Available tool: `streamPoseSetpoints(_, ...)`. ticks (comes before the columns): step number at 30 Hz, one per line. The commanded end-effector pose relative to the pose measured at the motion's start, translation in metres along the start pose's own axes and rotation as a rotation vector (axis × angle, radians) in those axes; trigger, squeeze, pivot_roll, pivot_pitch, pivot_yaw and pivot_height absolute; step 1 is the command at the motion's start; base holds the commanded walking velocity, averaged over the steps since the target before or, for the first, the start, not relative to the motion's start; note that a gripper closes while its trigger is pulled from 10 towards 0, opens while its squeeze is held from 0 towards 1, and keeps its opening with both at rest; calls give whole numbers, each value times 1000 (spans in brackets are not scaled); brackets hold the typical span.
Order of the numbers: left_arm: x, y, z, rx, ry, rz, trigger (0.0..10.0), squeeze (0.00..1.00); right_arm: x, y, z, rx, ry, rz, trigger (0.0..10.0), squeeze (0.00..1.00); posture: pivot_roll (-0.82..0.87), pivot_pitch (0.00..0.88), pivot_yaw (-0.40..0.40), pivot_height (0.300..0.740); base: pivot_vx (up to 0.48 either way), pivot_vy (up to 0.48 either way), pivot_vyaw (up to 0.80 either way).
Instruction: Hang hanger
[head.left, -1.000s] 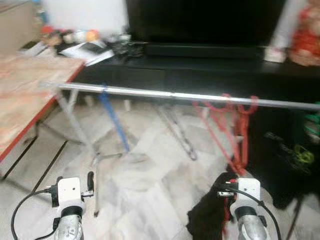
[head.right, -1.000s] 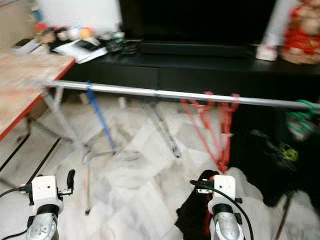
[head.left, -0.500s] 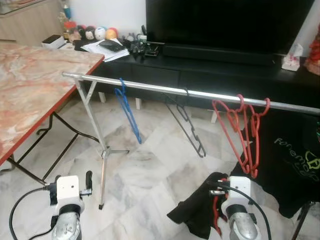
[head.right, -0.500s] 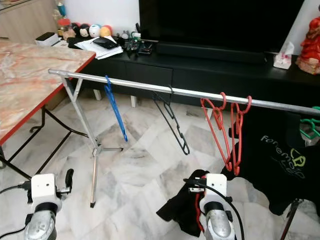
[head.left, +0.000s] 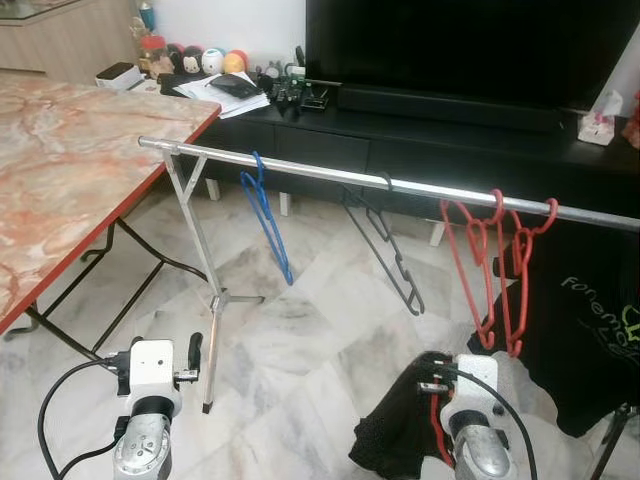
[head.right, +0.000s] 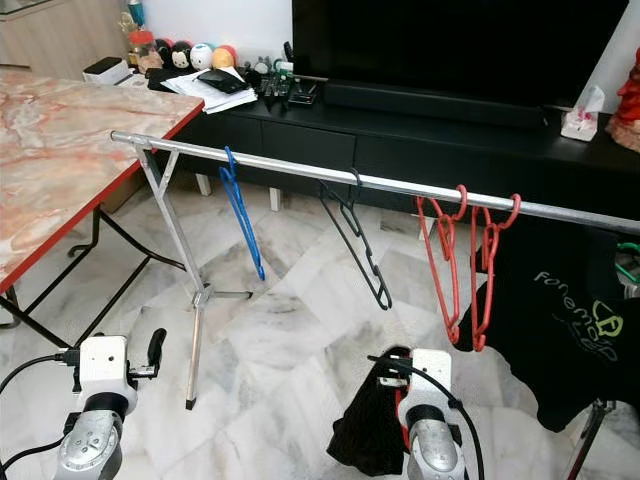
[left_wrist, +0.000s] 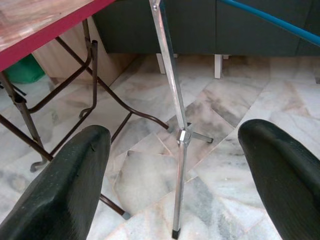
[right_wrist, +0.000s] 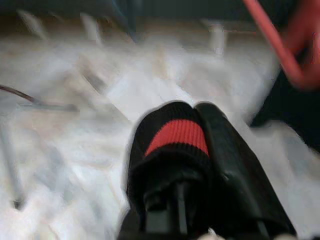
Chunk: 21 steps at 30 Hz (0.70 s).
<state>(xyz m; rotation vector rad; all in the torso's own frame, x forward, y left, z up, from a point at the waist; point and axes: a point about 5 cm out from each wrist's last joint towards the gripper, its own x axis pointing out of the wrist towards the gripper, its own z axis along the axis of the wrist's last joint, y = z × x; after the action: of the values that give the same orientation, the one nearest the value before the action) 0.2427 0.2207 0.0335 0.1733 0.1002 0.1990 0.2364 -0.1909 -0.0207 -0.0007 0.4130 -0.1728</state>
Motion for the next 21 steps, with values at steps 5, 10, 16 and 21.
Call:
streamPoseSetpoints(5, -2, 1, -3, -3, 17, -8, 10000, 0, -5, -17, -37, -19, 253, -60, 10000, 0, -56, 6, 5, 740, 0, 0, 0)
streamPoseSetpoints(10, -1, 1, -2, -9, 10, -3, 10000, 0, -4, -27, -37, 0, 249, -136, 10000, 0, -51, 11, 5, 740, 0, 0, 0)
streamPoseSetpoints(16, -3, 1, -3, -12, 10, -5, 10000, 0, 0, -60, -20, 170, 152, -364, 10000, 0, -49, 21, 7, 740, 0, 0, 0)
streamPoseSetpoints(21, -2, 2, -2, -12, 10, -5, 10000, 0, 0, -83, 13, -32, -47, -515, 10000, 0, -52, 26, 12, 740, 0, 0, 0)
